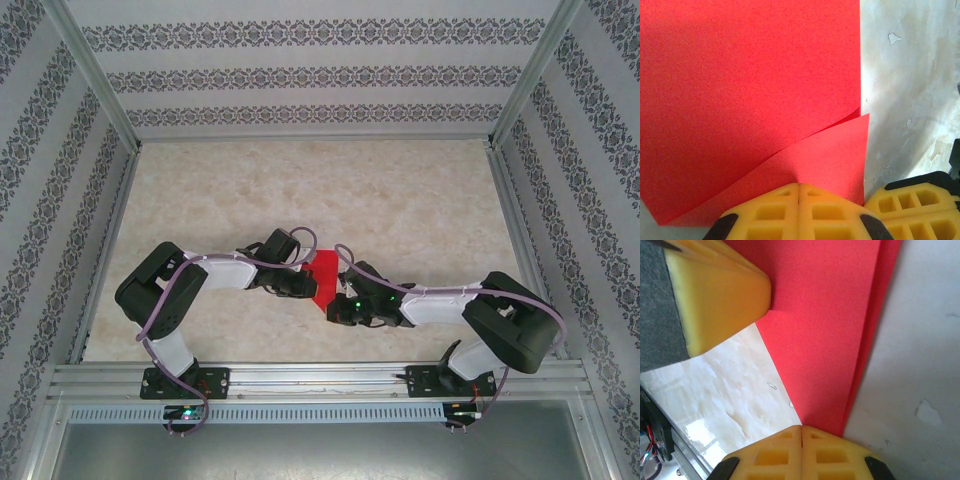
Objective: Fold a paper plane with a square sheet of paper (fold left side to right side)
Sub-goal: Third fold the triangle at the center of the table.
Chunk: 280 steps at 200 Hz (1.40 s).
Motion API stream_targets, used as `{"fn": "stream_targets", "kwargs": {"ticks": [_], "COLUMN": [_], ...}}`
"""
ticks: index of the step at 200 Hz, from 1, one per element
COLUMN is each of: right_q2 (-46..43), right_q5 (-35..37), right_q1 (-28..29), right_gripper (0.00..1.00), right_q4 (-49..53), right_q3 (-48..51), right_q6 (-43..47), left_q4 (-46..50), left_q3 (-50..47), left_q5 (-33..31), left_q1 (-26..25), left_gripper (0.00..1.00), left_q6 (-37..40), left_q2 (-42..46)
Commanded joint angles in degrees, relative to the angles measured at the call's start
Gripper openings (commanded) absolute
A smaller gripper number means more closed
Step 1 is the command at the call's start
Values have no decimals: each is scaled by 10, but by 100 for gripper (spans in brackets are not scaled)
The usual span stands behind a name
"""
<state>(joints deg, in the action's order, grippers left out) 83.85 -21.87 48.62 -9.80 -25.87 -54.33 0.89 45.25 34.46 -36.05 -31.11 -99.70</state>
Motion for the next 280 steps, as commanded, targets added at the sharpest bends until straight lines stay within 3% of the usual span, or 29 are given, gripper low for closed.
{"fn": "stream_targets", "kwargs": {"ticks": [1,57,93,147,181,224,280], "right_q2": [-7,-67,-151,-219,-211,-176,-76], "right_q5": [8,8,23,36,44,27,-9], "right_q1": [4,-1,-37,-97,-114,-121,-123], "right_gripper": [0,0,0,25,43,54,58], "right_q4": [70,102,148,174,171,137,64], "right_q3": [31,37,31,25,9,-12,-59], "right_q6": [-13,-4,28,98,151,212,262], "left_q4": [55,33,2,-40,-34,0,6], "left_q3": [-11,-24,-38,-36,-14,13,0], "left_q5": [-65,-64,-61,-51,-48,-72,-89], "left_q1": [-5,-5,-8,-15,-15,2,72], "left_gripper": [0,0,0,0,12,28,35], "left_q6": [-2,-38,-73,-105,-86,-47,-32], "left_q2": [-29,-24,-16,-2,31,86,130]}}
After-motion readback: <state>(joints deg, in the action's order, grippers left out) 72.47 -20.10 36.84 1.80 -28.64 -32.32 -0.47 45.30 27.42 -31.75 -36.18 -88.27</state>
